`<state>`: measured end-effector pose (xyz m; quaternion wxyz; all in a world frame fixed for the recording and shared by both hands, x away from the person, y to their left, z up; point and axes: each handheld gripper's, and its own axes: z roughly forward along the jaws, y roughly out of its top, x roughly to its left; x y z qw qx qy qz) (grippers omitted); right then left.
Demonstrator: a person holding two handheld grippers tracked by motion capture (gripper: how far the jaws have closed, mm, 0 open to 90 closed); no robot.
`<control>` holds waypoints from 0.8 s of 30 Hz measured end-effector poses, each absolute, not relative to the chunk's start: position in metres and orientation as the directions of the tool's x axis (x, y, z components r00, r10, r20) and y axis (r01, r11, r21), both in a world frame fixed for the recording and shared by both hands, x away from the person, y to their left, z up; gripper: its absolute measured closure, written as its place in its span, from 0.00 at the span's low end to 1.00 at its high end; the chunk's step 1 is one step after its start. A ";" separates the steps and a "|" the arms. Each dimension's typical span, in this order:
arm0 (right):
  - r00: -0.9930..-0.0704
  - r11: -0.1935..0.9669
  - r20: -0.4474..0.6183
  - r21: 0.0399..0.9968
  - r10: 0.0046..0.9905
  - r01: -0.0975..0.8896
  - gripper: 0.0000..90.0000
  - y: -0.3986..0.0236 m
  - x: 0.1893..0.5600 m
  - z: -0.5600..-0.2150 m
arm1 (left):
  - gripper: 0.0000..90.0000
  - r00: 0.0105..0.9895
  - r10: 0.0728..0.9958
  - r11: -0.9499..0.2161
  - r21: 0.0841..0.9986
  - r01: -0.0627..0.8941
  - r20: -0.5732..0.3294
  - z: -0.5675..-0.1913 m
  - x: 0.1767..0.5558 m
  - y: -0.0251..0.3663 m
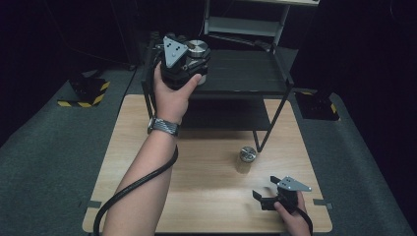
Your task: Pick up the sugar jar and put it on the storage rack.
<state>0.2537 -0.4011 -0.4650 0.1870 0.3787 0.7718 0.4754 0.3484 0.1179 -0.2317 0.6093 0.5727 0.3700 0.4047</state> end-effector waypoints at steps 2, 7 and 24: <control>-0.643 0.261 0.071 0.876 0.763 0.406 0.01 -0.401 0.254 -0.465 | 0.38 0.398 0.917 0.014 0.998 -0.067 0.014 -0.231 0.348 0.117; -0.644 0.262 0.070 0.877 0.761 0.404 0.01 -0.401 0.253 -0.465 | 0.38 0.395 0.919 0.013 0.998 -0.064 0.014 -0.230 0.349 0.117; -0.649 0.271 0.064 0.874 0.758 0.403 0.01 -0.401 0.254 -0.465 | 0.01 0.358 0.934 0.035 0.997 -0.070 -0.008 -0.243 0.329 0.125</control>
